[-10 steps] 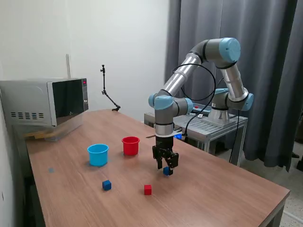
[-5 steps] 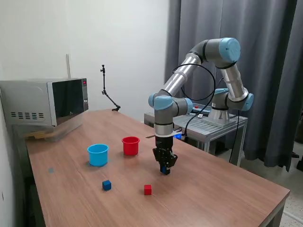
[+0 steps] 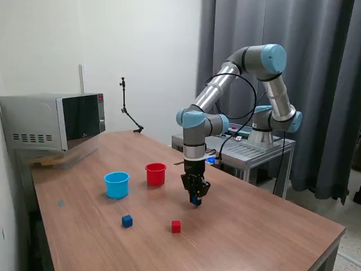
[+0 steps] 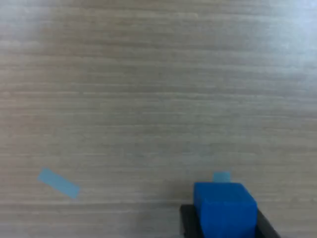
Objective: Place red objects in the red bin, and blue objects in the blue bin.
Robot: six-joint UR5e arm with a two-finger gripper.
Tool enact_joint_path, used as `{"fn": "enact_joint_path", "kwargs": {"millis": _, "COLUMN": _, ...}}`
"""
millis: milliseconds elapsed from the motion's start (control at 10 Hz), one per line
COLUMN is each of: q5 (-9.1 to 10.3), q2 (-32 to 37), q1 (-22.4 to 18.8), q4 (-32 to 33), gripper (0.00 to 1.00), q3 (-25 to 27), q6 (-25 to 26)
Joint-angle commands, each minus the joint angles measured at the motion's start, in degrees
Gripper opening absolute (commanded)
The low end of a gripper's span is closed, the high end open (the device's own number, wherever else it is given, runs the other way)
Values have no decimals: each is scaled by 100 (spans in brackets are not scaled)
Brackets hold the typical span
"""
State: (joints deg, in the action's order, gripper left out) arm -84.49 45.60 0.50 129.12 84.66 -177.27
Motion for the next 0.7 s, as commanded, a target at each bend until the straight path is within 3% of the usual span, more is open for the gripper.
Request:
{"fn": "enact_joint_path", "kwargs": {"millis": 0, "q5": -6, "q2": 264, "q1": 82, "q4": -421, "gripper": 0, "q3": -46, "q6": -27}}
{"fn": "enact_joint_path", "kwargs": {"millis": 600, "q5": -102, "q2": 730, "q1": 520, "q4": -1477, "gripper": 0, "q3": -643, "q6": -238}}
